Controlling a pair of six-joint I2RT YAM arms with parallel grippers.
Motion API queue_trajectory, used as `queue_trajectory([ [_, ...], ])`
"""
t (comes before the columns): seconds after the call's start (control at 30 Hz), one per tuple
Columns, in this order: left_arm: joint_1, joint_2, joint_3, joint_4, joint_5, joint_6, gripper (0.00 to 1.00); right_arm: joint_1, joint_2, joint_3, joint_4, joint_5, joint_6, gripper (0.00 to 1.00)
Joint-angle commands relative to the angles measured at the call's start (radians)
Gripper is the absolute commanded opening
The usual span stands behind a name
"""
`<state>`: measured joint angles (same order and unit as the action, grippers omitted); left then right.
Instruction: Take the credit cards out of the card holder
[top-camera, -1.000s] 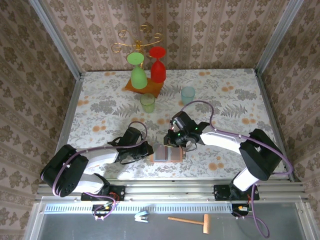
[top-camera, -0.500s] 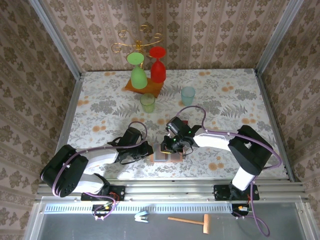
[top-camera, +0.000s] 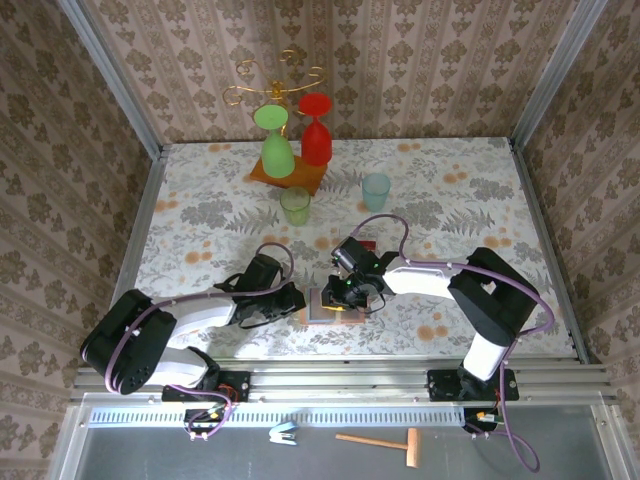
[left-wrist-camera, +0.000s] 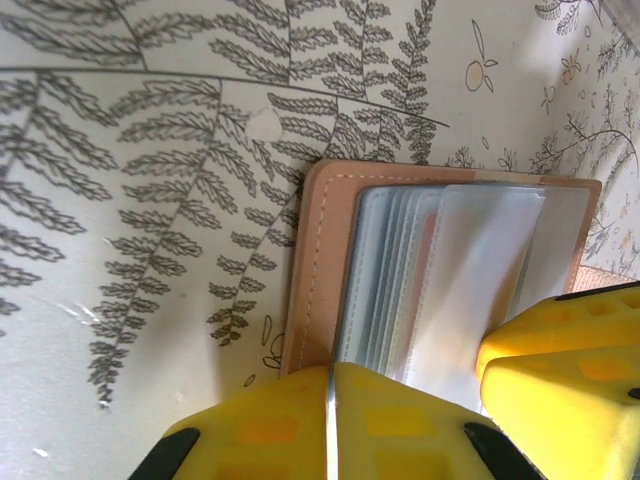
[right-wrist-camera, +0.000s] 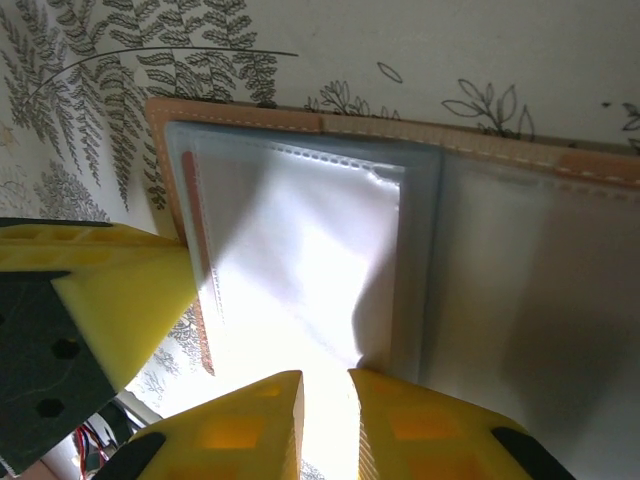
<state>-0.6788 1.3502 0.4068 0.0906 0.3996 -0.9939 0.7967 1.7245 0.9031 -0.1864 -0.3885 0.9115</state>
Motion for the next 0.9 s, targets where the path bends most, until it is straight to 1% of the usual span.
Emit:
queue_trajectory([
  [0.0, 0.013, -0.002, 0.000, -0.061, -0.005, 0.032, 0.10, 0.004, -0.005, -0.004, -0.054, 0.052, -0.020, 0.19],
  [0.4, 0.018, 0.000, 0.011, -0.067, 0.002, 0.037, 0.10, -0.004, -0.030, -0.038, -0.021, 0.054, -0.005, 0.19],
  [0.63, 0.036, -0.048, 0.096, -0.174, 0.020, 0.091, 0.11, -0.014, -0.043, -0.087, 0.070, 0.024, 0.019, 0.19],
  [0.77, 0.023, -0.071, 0.137, -0.177, 0.036, 0.076, 0.14, -0.018, -0.040, -0.114, 0.136, 0.003, 0.042, 0.19],
  [0.87, -0.002, -0.068, 0.170, -0.175, 0.036, 0.060, 0.18, -0.019, -0.041, -0.135, 0.180, -0.007, 0.056, 0.18],
])
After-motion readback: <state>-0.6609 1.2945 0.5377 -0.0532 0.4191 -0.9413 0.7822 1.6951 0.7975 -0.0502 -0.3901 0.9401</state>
